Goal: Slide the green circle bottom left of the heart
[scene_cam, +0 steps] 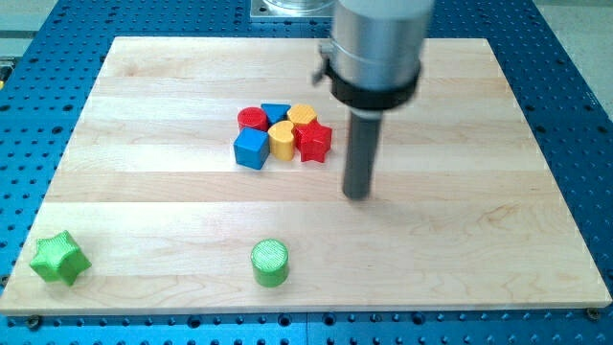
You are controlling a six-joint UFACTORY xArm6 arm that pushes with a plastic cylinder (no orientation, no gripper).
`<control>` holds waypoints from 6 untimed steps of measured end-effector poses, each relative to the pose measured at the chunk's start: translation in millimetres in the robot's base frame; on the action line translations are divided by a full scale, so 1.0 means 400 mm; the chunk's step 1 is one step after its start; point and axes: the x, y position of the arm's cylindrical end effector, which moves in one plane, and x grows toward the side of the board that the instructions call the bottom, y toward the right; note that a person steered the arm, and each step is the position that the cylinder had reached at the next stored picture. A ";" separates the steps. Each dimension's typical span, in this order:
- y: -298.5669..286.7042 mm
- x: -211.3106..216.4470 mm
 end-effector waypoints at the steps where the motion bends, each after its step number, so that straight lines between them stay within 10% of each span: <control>1: 0.003 0.208; 3: -0.303 0.257; 6: -0.330 0.098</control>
